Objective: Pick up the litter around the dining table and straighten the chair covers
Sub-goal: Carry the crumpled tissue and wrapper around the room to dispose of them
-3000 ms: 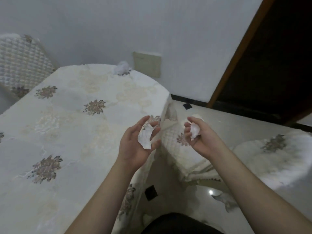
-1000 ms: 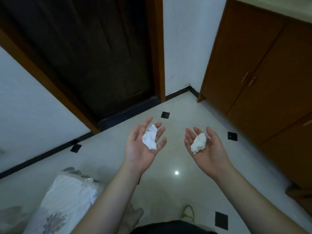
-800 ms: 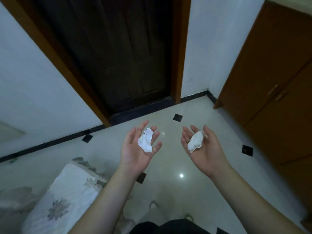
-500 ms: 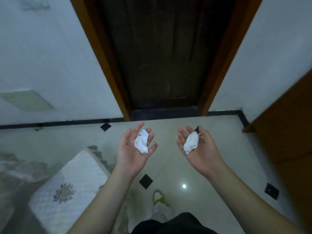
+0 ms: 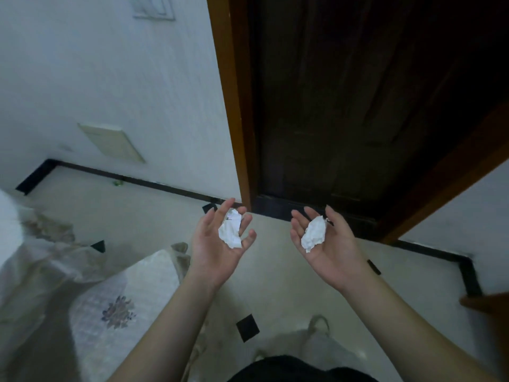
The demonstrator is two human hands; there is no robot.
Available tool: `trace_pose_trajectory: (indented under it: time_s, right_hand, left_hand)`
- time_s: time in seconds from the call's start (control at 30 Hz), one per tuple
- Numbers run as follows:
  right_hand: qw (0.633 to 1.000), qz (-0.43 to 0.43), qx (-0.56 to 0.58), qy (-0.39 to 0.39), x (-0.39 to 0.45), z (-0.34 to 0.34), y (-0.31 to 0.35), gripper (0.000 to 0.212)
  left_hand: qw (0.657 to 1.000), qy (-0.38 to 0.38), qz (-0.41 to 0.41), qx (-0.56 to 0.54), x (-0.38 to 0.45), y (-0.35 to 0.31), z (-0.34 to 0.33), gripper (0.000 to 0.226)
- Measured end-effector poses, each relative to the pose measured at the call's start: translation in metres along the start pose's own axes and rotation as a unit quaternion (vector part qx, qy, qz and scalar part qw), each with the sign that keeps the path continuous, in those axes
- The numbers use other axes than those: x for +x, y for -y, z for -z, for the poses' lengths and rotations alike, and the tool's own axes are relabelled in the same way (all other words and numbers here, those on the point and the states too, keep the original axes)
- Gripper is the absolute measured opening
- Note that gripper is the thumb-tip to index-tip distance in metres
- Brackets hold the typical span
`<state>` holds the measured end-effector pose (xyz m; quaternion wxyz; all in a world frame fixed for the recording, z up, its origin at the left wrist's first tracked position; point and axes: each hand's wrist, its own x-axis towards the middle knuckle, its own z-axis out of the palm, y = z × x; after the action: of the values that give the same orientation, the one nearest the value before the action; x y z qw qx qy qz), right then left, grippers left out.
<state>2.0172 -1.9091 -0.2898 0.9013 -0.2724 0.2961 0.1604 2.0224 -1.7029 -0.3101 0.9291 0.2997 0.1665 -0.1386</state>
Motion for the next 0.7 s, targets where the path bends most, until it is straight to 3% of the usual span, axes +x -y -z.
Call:
trace_pose_trajectory:
  time_s: [0.4,0.7]
  right_hand:
    - [0.985,-0.116,-0.092,0.086,0.133,-0.059,0.108,0.040]
    - [0.947,-0.220,-0.170,0.162,0.202,-0.138,0.079,0.039]
  left_hand:
    - [0.990,-0.084,-0.115,-0.022,0.102,-0.006,-0.069,0.040]
    - [0.963,-0.121,-0.220,-0.093,0.108,-0.060,-0.043,0.040]
